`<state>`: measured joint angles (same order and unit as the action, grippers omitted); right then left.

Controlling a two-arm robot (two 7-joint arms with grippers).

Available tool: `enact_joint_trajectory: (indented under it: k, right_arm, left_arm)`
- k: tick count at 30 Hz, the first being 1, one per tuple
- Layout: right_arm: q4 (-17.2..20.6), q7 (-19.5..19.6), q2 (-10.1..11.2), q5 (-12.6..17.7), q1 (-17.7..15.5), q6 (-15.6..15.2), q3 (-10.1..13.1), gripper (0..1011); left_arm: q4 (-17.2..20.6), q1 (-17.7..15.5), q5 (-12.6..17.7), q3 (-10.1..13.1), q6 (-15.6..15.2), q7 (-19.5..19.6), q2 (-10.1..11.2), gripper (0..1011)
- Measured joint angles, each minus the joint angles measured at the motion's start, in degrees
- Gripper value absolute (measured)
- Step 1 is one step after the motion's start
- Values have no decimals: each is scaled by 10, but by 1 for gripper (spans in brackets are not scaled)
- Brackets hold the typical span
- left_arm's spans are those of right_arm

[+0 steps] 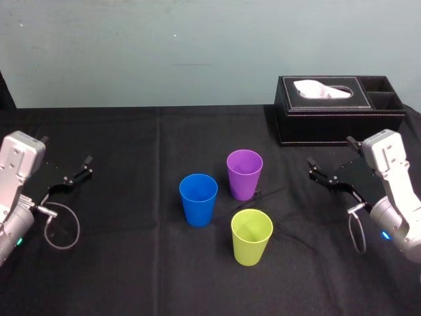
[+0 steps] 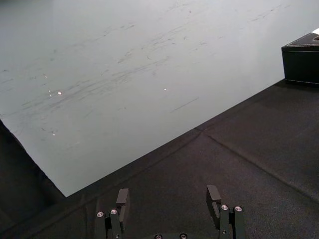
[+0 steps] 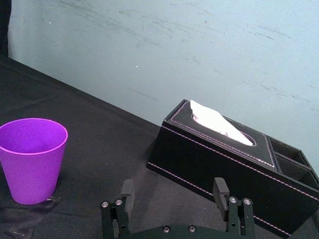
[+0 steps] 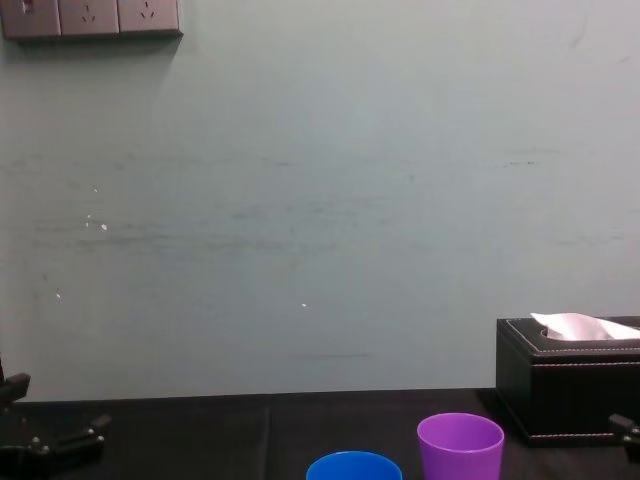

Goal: Stack the three plastic cups sequentially using one hand.

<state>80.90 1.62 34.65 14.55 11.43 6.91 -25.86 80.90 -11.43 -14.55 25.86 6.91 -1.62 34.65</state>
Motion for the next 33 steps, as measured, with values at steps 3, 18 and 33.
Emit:
enact_joint_trajectory:
  k: [3, 18, 33]
  right_arm:
    - [0, 0, 0, 0, 0, 0, 0, 1003]
    - [0, 0, 0, 0, 0, 0, 0, 1003]
    - [0, 0, 0, 0, 0, 0, 0, 1003]
  left_arm:
    - [0, 0, 0, 0, 0, 0, 0, 1010]
    - [0, 0, 0, 0, 0, 0, 0, 1010]
    - [0, 0, 0, 0, 0, 0, 0, 1010]
